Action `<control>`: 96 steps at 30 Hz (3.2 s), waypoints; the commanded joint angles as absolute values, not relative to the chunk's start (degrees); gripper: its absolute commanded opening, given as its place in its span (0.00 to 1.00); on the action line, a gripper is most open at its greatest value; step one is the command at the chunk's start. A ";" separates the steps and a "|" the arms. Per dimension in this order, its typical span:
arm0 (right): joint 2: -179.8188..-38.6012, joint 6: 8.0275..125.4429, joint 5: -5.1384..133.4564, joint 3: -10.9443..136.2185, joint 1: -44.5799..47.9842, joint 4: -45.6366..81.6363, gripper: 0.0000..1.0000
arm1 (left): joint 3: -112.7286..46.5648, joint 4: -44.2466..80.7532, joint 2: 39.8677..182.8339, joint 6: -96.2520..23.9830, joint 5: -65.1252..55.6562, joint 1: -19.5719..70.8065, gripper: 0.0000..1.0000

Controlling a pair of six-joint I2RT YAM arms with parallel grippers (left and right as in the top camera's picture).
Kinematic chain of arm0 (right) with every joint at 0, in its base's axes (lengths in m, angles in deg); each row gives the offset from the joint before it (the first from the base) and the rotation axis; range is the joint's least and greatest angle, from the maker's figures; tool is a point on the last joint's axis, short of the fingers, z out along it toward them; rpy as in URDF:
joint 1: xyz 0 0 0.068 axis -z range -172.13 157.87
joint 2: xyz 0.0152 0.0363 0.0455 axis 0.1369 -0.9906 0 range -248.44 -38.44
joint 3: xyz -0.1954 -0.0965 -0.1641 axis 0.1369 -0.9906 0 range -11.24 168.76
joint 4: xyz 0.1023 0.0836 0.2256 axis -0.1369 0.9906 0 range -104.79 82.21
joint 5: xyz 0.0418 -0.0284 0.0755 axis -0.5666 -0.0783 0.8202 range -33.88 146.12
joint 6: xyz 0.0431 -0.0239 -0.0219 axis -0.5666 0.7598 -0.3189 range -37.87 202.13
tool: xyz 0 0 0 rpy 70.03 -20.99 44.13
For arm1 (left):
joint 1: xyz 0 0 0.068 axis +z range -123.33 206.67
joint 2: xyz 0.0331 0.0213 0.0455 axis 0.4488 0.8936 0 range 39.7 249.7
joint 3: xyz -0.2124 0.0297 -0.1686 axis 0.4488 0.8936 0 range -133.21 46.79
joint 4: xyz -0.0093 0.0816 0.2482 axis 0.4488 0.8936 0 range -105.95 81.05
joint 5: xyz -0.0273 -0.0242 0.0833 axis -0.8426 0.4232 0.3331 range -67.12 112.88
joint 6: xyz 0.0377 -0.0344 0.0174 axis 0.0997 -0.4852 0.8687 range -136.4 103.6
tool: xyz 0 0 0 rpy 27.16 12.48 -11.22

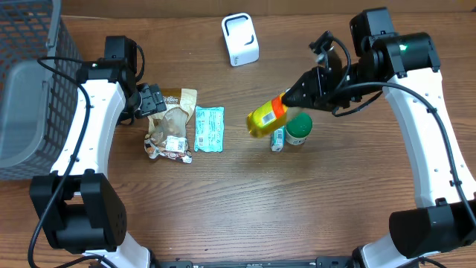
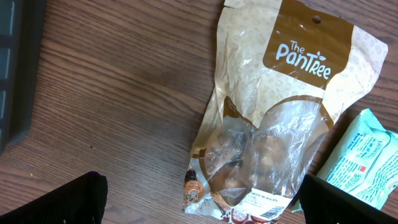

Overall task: Scan the item barcode
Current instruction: 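Lift the yellow bottle and tilt it sideways with the right gripper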

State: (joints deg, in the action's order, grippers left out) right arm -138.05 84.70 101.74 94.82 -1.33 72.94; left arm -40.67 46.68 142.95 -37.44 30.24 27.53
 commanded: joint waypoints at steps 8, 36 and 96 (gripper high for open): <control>-137.55 91.87 118.27 95.28 -1.89 77.55 0.36 | -40.25 46.77 143.51 -37.83 30.78 27.77 1.00; -137.55 96.15 119.21 95.28 -3.05 82.05 0.36 | -40.25 46.77 143.51 -37.83 30.78 27.75 1.00; -137.55 96.20 117.92 95.26 -3.05 82.20 0.32 | -40.25 46.77 143.51 -37.83 30.78 27.75 1.00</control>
